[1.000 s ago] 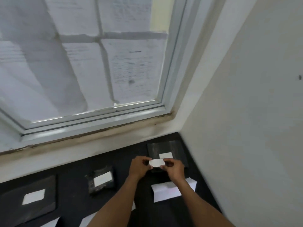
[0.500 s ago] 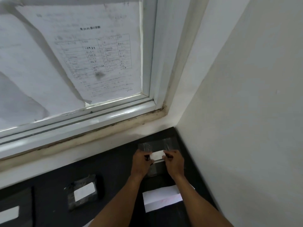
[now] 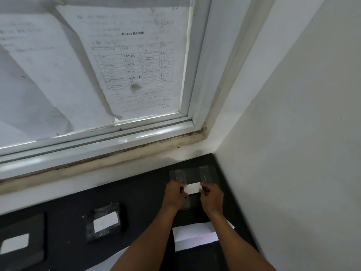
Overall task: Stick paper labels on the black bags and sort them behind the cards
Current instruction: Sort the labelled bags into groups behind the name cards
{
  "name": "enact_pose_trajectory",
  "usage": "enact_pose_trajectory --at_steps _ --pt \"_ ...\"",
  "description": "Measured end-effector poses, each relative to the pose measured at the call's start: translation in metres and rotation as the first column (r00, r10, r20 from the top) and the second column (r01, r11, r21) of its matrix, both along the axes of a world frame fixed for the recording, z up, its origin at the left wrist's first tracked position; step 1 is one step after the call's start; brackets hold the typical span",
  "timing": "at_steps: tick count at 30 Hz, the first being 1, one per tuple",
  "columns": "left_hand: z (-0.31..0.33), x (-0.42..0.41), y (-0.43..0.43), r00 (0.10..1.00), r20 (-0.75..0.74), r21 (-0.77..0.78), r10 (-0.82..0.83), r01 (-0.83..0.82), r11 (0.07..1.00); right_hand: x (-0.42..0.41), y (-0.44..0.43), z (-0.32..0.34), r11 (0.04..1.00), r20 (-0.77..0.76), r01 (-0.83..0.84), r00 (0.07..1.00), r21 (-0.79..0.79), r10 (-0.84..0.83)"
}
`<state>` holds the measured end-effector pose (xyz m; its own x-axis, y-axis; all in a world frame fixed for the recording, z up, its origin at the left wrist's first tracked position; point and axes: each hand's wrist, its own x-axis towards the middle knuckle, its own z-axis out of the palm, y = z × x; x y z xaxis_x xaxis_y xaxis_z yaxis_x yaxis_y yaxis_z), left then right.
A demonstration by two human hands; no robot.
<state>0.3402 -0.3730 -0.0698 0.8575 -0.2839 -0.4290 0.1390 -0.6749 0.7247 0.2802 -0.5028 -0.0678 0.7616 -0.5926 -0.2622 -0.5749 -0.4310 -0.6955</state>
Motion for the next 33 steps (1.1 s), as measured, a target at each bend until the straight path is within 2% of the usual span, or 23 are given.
enact_pose_trajectory --at_steps 7,11,17,24,30,33 --pt "0.006 -0.006 0.001 0.996 0.075 0.002 -0.043 0.043 0.999 -0.004 0.004 0.004 0.998 -0.011 0.023 1.0 0.066 -0.022" --pt "0.028 -0.018 0.019 0.993 0.104 -0.008 -0.055 0.056 0.998 -0.017 0.013 0.02 1.0 -0.054 0.026 0.998 0.002 -0.026" --pt "0.068 -0.037 0.092 0.983 0.159 0.042 -0.091 0.086 0.995 -0.034 0.068 0.055 0.998 -0.006 0.012 1.0 -0.057 -0.013" --pt "0.104 -0.095 0.258 0.967 0.242 0.088 0.077 -0.101 0.991 -0.065 0.224 0.083 0.966 0.055 -0.228 0.97 -0.121 0.236" --pt "0.095 -0.186 0.441 0.922 0.289 0.137 0.256 -0.305 0.943 -0.128 0.401 0.085 0.928 0.131 -0.371 0.919 -0.026 0.371" --pt "0.078 -0.247 0.531 0.893 0.254 0.159 0.371 -0.416 0.895 -0.175 0.486 0.073 0.887 0.129 -0.461 0.879 -0.01 0.458"
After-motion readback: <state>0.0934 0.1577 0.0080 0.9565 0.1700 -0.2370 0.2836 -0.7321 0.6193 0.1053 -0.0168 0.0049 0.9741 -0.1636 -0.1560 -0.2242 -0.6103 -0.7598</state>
